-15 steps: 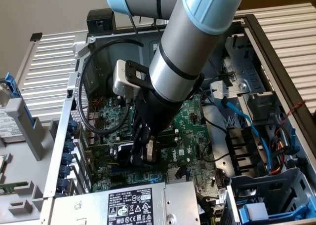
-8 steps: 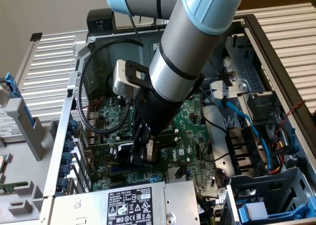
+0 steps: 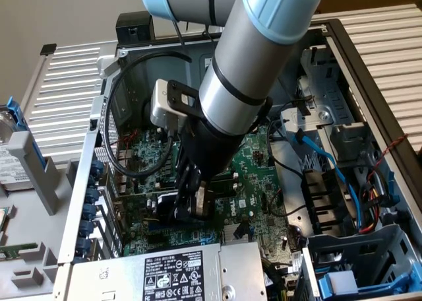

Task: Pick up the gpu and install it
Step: 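Insert the gpu into the slot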

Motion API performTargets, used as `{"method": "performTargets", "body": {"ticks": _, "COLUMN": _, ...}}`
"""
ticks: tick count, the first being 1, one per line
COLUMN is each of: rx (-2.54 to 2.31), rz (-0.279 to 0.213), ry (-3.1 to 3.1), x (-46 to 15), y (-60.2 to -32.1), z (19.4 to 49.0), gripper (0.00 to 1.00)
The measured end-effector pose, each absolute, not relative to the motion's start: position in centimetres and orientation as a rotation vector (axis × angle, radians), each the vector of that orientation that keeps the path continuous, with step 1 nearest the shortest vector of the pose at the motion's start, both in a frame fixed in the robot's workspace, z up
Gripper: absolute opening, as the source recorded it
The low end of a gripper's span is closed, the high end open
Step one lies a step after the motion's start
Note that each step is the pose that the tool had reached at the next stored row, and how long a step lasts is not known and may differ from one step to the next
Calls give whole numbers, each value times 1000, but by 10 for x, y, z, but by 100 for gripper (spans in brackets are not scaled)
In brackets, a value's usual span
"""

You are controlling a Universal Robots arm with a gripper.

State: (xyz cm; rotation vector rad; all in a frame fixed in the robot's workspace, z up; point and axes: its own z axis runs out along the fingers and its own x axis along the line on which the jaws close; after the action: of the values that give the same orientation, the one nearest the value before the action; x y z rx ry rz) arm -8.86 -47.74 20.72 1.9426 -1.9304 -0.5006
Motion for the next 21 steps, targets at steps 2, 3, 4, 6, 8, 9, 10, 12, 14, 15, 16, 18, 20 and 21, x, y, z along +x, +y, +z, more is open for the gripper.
{"method": "performTargets", "body": {"ticks": 2, "rx": 1934, "rz": -487, "ry": -1929, "x": -89, "y": -478, "z": 208, "gripper": 29}}
{"method": "performTargets", "body": {"ticks": 3, "rx": 1930, "rz": -481, "ry": -1928, "x": -89, "y": -478, "z": 208, "gripper": 35}}
{"method": "performTargets", "body": {"ticks": 4, "rx": 1927, "rz": -474, "ry": -1927, "x": -89, "y": -478, "z": 208, "gripper": 42}}
{"method": "performTargets", "body": {"ticks": 6, "rx": 1921, "rz": -465, "ry": -1926, "x": -89, "y": -478, "z": 208, "gripper": 47}}
{"method": "performTargets", "body": {"ticks": 8, "rx": 1919, "rz": -461, "ry": -1925, "x": -89, "y": -478, "z": 208, "gripper": 54}}
{"method": "performTargets", "body": {"ticks": 9, "rx": 1918, "rz": -460, "ry": -1925, "x": -89, "y": -478, "z": 209, "gripper": 54}}
{"method": "performTargets", "body": {"ticks": 10, "rx": 1918, "rz": -460, "ry": -1925, "x": -89, "y": -478, "z": 209, "gripper": 54}}
{"method": "performTargets", "body": {"ticks": 12, "rx": 1918, "rz": -459, "ry": -1925, "x": -89, "y": -478, "z": 211, "gripper": 54}}
{"method": "performTargets", "body": {"ticks": 14, "rx": 1917, "rz": -458, "ry": -1925, "x": -89, "y": -478, "z": 212, "gripper": 54}}
{"method": "performTargets", "body": {"ticks": 15, "rx": 1917, "rz": -458, "ry": -1925, "x": -89, "y": -478, "z": 213, "gripper": 54}}
{"method": "performTargets", "body": {"ticks": 16, "rx": 1917, "rz": -457, "ry": -1925, "x": -89, "y": -478, "z": 214, "gripper": 54}}
{"method": "performTargets", "body": {"ticks": 18, "rx": 1917, "rz": -457, "ry": -1925, "x": -89, "y": -478, "z": 221, "gripper": 54}}
{"method": "performTargets", "body": {"ticks": 20, "rx": 1917, "rz": -457, "ry": -1925, "x": -89, "y": -478, "z": 230, "gripper": 54}}
{"method": "performTargets", "body": {"ticks": 21, "rx": 1917, "rz": -458, "ry": -1925, "x": -89, "y": -478, "z": 234, "gripper": 54}}
